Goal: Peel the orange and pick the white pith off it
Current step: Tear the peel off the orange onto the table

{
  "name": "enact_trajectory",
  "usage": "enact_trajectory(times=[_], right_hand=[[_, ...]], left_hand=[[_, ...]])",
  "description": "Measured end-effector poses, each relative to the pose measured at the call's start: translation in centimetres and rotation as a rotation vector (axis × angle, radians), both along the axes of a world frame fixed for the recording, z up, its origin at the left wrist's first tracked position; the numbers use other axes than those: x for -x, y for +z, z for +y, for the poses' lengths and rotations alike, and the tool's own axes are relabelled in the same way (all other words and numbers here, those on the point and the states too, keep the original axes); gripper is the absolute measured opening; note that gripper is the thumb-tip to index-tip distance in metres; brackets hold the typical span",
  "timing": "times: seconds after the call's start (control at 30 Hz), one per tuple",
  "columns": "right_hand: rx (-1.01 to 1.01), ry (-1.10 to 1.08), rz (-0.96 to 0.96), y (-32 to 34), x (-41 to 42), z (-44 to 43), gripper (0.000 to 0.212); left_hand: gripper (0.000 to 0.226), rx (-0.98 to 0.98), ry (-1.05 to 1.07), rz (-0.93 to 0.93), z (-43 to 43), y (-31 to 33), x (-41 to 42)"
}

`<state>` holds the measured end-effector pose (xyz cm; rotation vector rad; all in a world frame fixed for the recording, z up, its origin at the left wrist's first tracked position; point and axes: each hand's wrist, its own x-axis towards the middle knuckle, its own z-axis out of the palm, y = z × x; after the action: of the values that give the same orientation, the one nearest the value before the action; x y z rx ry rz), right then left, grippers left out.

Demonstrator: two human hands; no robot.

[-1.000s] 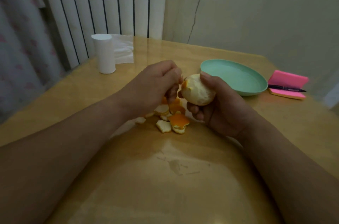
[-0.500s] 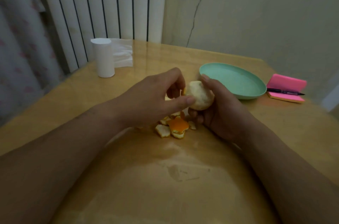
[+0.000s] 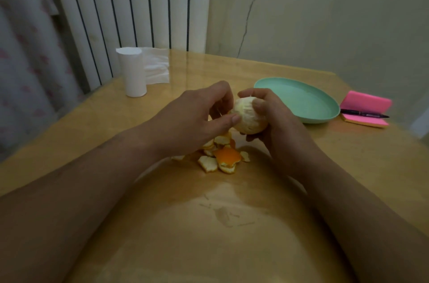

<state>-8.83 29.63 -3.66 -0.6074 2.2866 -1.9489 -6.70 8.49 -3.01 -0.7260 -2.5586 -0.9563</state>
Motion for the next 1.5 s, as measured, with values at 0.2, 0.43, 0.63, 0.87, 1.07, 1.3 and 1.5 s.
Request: enact_trajectory(times=[0.2, 0.43, 0.63, 0.87, 1.07, 1.3, 1.5], right_hand=[[-0.176, -0.038, 0.142, 0.0, -0.6, 0.0, 0.025], [-0.153, -0.057, 0.1, 0.3, -1.0, -0.3, 0.027], [0.25, 0.051, -0.323, 0.3, 0.1, -0.6, 0.04], [0.334, 0.143, -0.438, 0.3, 0.5, -0.2, 0.041], [0.382, 0.151, -0.474, 0.3, 0.3, -0.5, 0.042], [0.237, 0.138, -0.421, 0.0, 0.4, -0.7, 0.043], [0.193, 0.171, -0.35, 0.1, -0.1, -0.8, 0.042]], left_hand=[[0.02, 0.108, -0.001, 0.046, -0.3, -0.2, 0.1], [0.013, 0.181, 0.02, 0.139, -0.1, 0.1, 0.1], [0.015, -0.029, -0.032, 0.023, 0.2, 0.1, -0.2], [0.018, 0.005, -0.065, -0.007, 0.3, 0.0, -0.2], [0.023, 0.17, -0.026, 0.047, 0.1, 0.4, -0.4], [0.023, 0.252, -0.026, 0.094, 0.0, 0.7, -0.3], [0.022, 0.265, 0.045, 0.235, 0.4, 0.3, -0.3]])
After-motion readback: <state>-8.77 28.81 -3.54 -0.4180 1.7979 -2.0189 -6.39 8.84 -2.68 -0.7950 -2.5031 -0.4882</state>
